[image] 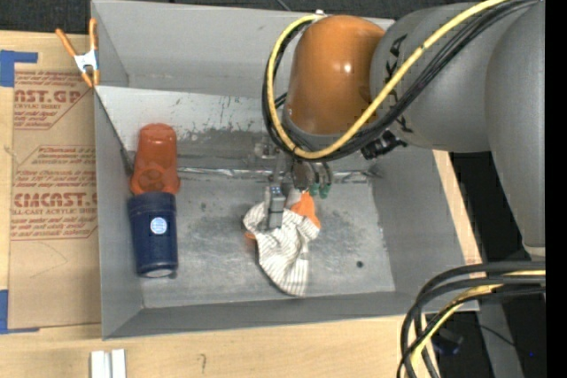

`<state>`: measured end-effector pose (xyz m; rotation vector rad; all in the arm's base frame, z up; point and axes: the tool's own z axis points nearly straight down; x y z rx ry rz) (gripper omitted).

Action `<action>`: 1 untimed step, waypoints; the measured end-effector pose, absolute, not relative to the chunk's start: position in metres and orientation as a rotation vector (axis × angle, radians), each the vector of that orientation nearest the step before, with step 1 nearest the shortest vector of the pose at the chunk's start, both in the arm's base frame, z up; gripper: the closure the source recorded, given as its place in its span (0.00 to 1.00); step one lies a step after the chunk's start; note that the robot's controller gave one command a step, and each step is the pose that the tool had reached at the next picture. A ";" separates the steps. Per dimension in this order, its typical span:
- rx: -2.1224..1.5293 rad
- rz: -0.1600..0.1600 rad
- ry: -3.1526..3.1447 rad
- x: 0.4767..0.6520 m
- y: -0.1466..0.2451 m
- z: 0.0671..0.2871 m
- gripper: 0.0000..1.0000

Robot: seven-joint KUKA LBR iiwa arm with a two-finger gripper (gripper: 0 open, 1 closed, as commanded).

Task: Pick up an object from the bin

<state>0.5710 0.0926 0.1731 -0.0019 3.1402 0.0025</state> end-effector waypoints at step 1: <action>0.113 0.004 3.136 0.533 0.047 0.130 0.00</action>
Offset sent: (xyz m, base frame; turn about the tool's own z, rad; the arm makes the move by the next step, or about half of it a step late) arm -0.0230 -0.0636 -0.1031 0.0823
